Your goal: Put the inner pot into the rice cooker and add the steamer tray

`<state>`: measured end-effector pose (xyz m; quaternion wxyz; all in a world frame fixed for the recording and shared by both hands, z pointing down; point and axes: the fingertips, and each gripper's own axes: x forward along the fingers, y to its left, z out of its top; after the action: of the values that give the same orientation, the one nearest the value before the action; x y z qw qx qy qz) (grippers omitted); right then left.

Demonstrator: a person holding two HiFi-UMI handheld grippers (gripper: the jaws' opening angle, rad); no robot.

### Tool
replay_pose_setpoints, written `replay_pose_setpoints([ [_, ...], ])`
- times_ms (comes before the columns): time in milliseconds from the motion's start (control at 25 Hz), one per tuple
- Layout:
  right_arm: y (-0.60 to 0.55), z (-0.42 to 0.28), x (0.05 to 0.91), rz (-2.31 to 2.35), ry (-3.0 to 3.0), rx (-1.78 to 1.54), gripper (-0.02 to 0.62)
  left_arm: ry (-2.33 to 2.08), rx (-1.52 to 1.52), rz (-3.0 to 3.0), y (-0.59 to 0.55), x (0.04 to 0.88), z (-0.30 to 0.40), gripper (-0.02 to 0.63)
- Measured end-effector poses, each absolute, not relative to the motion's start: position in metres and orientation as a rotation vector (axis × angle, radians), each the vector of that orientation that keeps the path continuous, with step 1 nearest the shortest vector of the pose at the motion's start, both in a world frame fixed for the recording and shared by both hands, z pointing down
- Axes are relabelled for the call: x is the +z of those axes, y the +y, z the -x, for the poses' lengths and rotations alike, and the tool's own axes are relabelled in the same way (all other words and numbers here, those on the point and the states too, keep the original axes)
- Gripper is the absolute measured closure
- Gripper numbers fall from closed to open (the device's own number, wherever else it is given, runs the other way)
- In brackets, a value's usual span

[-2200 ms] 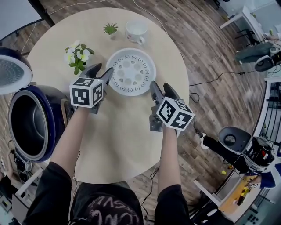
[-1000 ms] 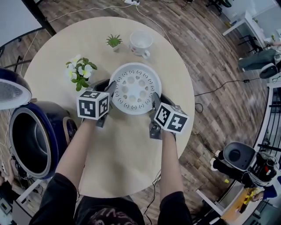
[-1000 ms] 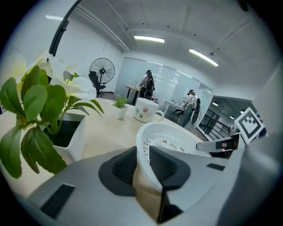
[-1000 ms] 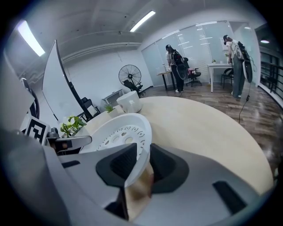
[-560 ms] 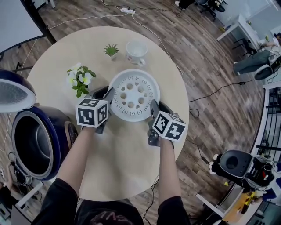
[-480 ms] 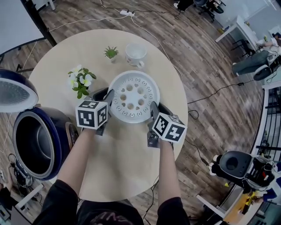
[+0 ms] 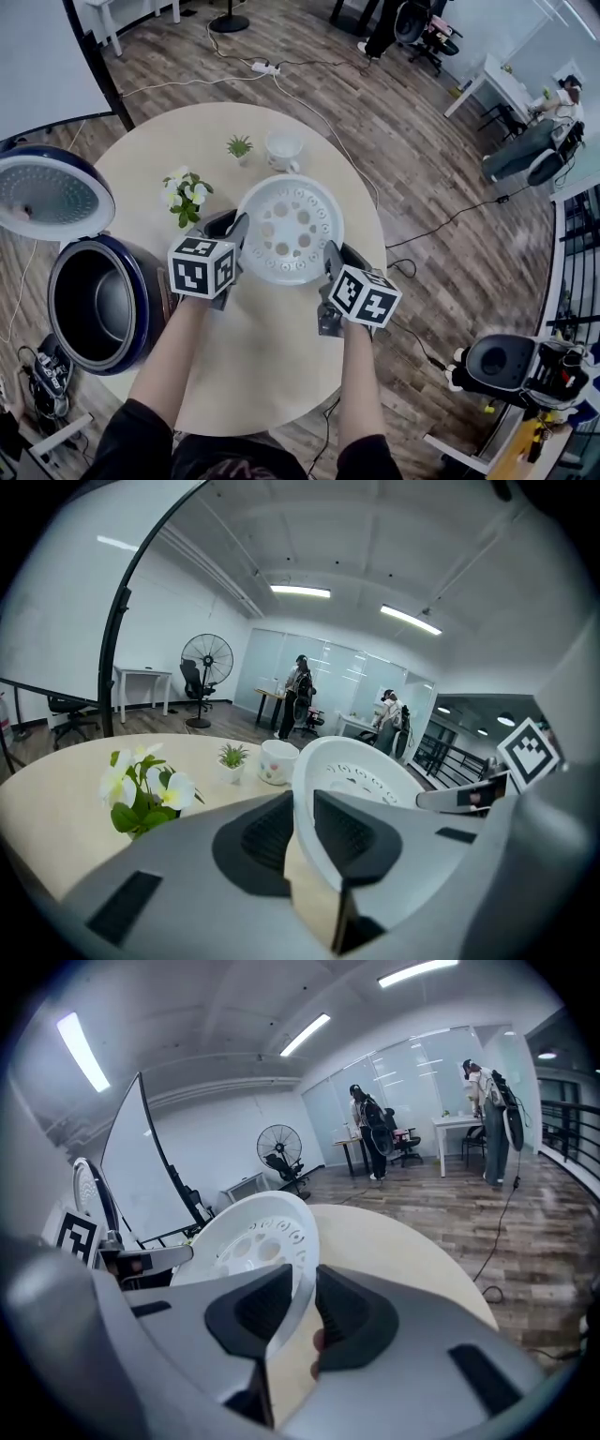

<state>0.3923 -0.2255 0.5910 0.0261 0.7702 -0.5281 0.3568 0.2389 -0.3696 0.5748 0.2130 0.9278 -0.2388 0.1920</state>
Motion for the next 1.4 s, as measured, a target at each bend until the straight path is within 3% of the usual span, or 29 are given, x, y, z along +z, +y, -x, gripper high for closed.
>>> replay_pose_setpoints([
  [800,-0.163,-0.355,0.478,-2.411,-1.774,0.911,0.512,-0.726,0.361,-2.698,-0.301,0.448,-0.197,0.535],
  [1400,-0.165,-0.276,0.405,-2.296,-1.994,0.775,0.517,-0.936,0.189,-2.735,-0.277,0.359,-0.099,0.551],
])
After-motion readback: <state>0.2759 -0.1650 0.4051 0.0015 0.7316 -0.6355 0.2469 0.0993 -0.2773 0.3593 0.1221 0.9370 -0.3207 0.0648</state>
